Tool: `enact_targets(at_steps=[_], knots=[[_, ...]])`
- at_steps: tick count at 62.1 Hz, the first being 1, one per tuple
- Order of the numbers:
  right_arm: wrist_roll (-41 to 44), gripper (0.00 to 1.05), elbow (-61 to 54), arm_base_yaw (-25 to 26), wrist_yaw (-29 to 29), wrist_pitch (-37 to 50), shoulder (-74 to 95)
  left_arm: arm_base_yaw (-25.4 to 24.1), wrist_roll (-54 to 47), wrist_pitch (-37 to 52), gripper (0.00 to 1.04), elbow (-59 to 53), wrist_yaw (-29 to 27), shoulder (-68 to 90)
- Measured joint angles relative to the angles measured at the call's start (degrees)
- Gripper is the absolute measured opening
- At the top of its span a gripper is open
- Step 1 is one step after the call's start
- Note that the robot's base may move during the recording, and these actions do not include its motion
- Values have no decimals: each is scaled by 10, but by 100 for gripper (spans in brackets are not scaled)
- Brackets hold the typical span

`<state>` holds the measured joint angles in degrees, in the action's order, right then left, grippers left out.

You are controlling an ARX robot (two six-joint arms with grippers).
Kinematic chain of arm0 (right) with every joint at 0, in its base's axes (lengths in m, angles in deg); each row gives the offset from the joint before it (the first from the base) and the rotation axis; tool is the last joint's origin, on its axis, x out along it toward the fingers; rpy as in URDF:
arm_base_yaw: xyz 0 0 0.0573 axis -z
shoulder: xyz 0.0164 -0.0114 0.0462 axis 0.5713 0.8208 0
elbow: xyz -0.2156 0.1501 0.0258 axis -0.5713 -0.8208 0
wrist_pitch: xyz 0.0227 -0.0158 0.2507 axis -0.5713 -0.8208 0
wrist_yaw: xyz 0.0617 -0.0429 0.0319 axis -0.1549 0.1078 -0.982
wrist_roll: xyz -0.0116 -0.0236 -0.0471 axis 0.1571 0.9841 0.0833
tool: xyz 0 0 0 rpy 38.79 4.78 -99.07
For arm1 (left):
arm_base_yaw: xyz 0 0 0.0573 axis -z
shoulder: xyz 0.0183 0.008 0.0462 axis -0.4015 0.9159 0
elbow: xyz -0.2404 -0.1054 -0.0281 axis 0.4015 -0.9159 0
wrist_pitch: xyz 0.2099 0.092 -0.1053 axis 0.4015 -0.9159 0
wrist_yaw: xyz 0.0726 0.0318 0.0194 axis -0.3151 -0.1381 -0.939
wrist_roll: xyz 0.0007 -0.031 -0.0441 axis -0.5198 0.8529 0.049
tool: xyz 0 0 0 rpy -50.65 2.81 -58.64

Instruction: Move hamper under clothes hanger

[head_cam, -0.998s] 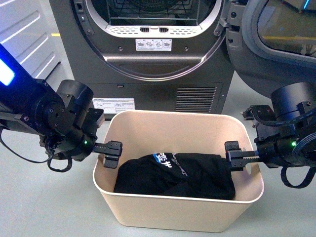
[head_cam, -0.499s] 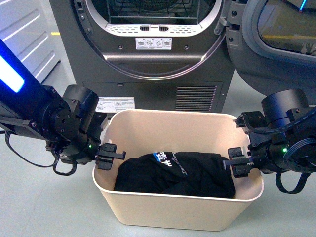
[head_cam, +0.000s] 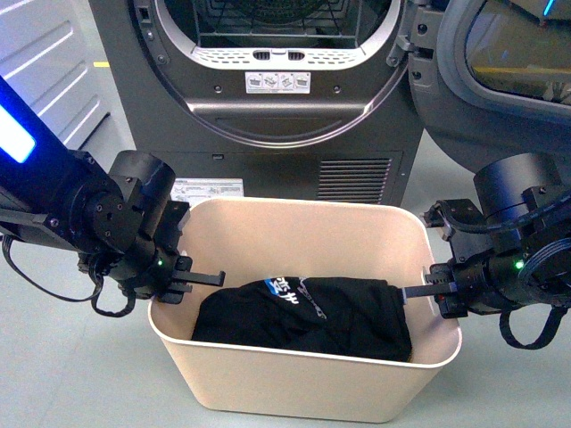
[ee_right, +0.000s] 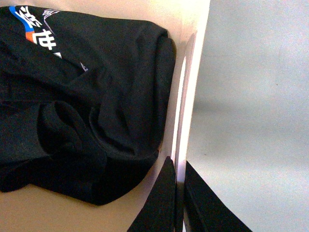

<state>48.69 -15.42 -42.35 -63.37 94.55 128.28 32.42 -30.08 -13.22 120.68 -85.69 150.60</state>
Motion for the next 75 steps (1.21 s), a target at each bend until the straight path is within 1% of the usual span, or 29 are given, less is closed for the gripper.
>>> enact_targets(at_steps=[18, 23, 60, 75], knots=[[1, 3, -6, 9, -2, -9, -45, -1, 0, -3, 4, -6, 4, -46], [1, 3, -13, 8, -6, -1, -53, -1, -1, 0, 4, -12, -4, -57], [0, 3, -24, 6, -6, 7, -57, -1, -1, 1, 4, -17, -5, -58], [-3, 3, -23, -11, -21, 8, -57, -17, -1, 1, 4, -20, -12, -58]])
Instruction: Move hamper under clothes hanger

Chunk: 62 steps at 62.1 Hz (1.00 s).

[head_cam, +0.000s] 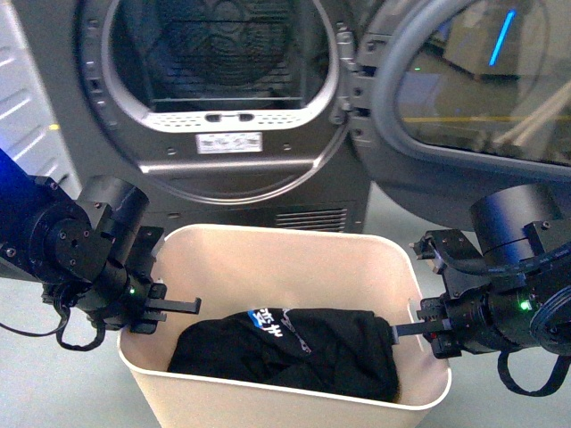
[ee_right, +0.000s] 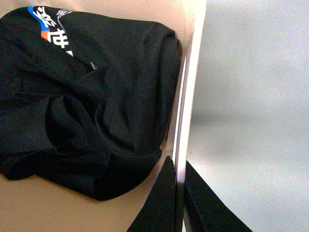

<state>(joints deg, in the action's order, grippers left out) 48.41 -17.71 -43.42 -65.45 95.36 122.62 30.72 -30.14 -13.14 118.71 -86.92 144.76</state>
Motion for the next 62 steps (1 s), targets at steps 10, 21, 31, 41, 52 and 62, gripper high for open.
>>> enact_targets(at_steps=[10, 21, 31, 41, 52, 62], knots=[[-1, 3, 0, 10, 12, 0, 0, 9, 0, 1, 4, 0, 6, -1], [0, 3, 0, 23, 16, 0, -2, 23, 0, 2, 4, 2, 12, -1], [0, 3, -1, 18, 15, 0, -3, 20, 0, 2, 4, 2, 7, -1], [0, 3, -1, 15, 12, 0, -5, 14, 0, 2, 4, 1, 4, -2], [1, 3, -1, 15, 15, 0, -6, 16, 0, 2, 4, 1, 6, -2], [1, 3, -1, 16, 15, 0, -6, 16, 0, 2, 4, 1, 7, -2]])
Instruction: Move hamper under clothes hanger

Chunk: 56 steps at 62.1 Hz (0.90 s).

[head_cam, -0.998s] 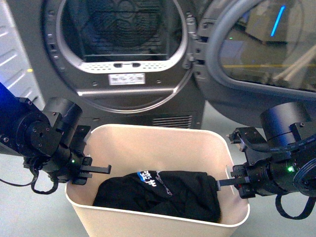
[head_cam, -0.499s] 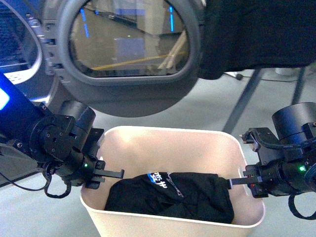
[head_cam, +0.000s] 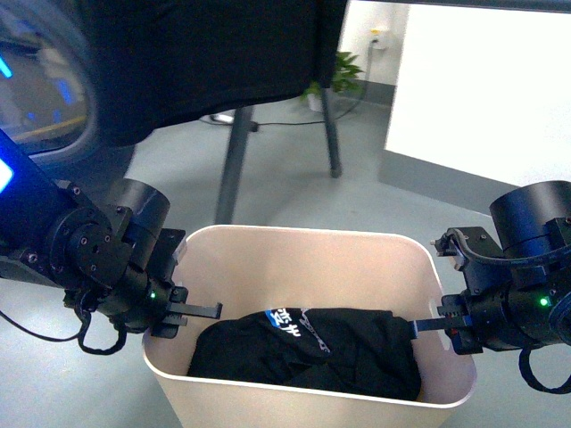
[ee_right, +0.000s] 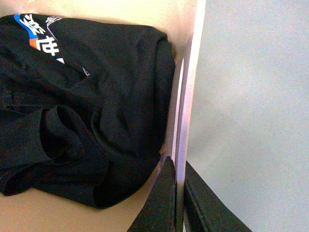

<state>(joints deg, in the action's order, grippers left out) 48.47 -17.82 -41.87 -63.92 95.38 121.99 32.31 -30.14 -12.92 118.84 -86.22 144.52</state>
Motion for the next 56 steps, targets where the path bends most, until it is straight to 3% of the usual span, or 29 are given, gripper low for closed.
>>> enact_targets(at_steps=[56], knots=[[0, 3, -3, 14, 8, 0, 0, 16, 0, 0, 4, 1, 12, -1]])
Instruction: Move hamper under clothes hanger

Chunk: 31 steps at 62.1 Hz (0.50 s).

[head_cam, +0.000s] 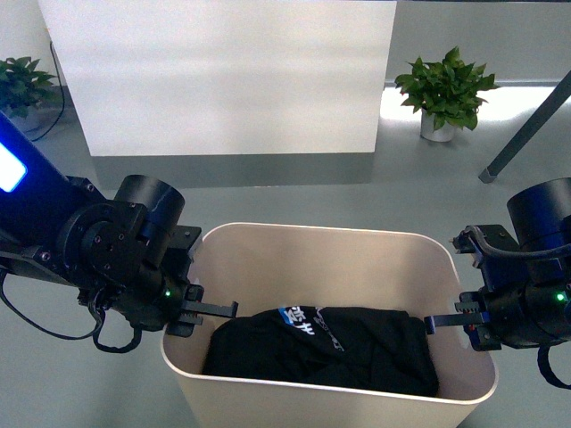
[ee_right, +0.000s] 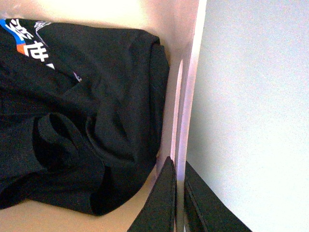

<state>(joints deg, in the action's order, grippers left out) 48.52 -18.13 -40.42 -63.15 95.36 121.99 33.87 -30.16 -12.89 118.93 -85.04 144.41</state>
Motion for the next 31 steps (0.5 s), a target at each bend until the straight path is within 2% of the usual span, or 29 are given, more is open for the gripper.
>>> enact_targets(at_steps=[12, 24, 31], knots=[[0, 3, 0, -12, -9, 0, 0, -12, 0, 0, 4, 0, -14, 0], [0, 3, 0, -6, -5, 0, 0, -8, 0, 0, 4, 0, -5, 0], [-1, 3, 2, -29, -20, 0, 0, -29, 0, 0, 4, -1, -23, 0]])
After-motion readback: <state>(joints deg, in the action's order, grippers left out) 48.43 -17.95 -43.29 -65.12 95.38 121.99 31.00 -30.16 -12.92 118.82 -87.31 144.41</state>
